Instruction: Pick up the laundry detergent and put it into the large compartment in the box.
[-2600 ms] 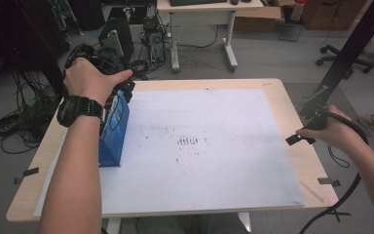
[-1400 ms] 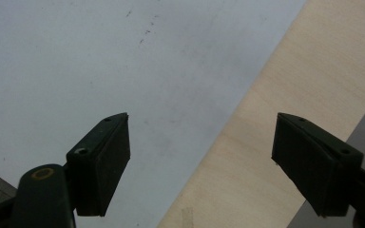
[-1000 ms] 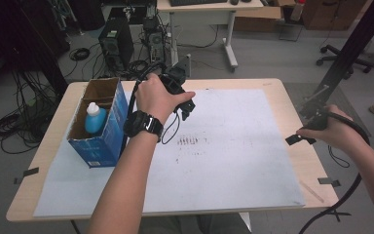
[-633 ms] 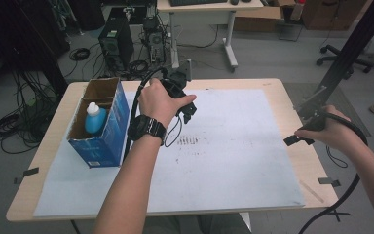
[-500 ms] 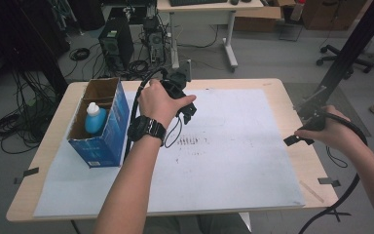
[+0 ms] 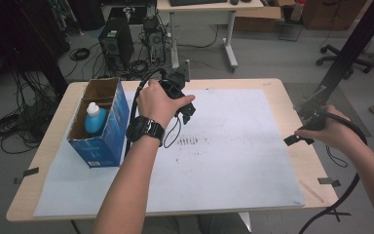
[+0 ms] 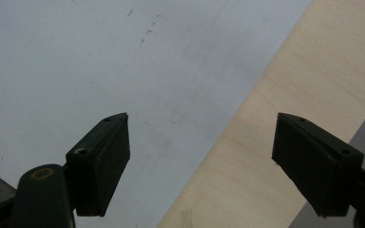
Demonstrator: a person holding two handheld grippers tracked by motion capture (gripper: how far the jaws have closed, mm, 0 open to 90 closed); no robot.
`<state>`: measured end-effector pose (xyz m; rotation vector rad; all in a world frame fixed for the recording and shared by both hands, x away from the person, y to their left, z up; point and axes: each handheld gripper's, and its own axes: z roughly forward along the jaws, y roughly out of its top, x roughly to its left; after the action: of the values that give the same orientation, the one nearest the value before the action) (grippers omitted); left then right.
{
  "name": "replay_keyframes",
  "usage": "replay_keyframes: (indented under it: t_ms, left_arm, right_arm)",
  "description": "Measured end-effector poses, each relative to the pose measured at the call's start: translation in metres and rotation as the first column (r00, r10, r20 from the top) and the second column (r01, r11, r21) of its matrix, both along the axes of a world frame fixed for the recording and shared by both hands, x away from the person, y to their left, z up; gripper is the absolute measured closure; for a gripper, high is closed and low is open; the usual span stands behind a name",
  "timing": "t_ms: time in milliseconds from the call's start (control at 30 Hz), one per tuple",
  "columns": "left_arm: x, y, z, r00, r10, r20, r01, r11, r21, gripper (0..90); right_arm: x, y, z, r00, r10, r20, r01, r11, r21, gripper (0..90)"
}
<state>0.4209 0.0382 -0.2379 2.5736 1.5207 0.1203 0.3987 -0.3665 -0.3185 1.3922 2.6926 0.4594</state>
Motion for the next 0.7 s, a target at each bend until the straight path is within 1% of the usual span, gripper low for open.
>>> replay_keyframes:
  t_ms: [400,700]
  left_arm:
    - [-0.0001,-0.0036,-0.0014,0.9998,-0.017,-0.005,0.017,0.9999,0.0,6.1]
    - [-0.0001,-0.0024,-0.0017,0.9999,-0.014,-0.001,0.014,0.9999,0.001,6.1]
  right_arm:
    - [0.0014,0.002,0.0008,1.0,0.003,-0.001,-0.003,1.0,-0.002,20.4]
    - [0.0022,0.0047,0.0008,1.0,0.006,-0.003,-0.006,1.0,-0.003,20.3]
